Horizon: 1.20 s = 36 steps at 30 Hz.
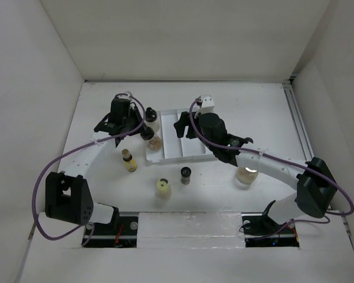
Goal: Organize the condiment bottles
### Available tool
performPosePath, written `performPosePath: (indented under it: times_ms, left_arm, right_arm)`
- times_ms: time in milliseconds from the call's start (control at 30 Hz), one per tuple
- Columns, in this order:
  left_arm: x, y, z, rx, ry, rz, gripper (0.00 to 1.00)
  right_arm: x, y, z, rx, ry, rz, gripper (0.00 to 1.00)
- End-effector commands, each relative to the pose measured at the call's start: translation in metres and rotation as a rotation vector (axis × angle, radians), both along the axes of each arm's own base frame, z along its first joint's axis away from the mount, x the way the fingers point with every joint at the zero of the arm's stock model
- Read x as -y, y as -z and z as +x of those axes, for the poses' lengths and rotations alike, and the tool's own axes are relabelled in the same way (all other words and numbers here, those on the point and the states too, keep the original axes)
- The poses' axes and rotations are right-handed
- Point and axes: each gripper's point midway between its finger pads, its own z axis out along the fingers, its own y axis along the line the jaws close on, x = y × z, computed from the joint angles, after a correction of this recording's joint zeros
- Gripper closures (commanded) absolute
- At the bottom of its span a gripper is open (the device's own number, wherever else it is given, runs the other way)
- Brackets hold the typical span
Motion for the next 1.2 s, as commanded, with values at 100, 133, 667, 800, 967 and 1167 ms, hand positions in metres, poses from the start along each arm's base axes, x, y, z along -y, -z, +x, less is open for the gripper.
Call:
performPosePath:
  times_ms: [100,133,667,800,967,1167]
  left_arm:
    - [0.006,-0.016,0.012,0.066,0.044,0.003,0.66]
    - [0.006,-0.020,0.011,0.075,0.044,0.001,0.65]
    - [0.016,-0.115,-0.002,0.373,0.077,-0.142,0.26]
    - [-0.004,-0.176,-0.026,0.580,-0.001,-0.161,0.29]
    - [-0.049,-0.215,-0.068,0.755,-0.189,-0.158,0.29]
    - [-0.088,-0.222,-0.109,0.847,-0.357,-0.150,0.29]
  right_arm:
    - [0.002,-0.030,0.003,0.064,0.010,0.071,0.24]
    - [0.002,-0.030,0.003,0.064,0.010,0.071,0.24]
    - [-0.007,-0.051,-0.011,0.103,-0.105,0.071,0.54]
    - [-0.035,-0.049,-0.028,0.094,-0.210,0.047,0.98]
    - [-0.111,-0.032,-0.075,0.076,-0.452,-0.033,0.92]
    - [-0.166,-0.008,-0.105,0.041,-0.593,-0.082,0.30]
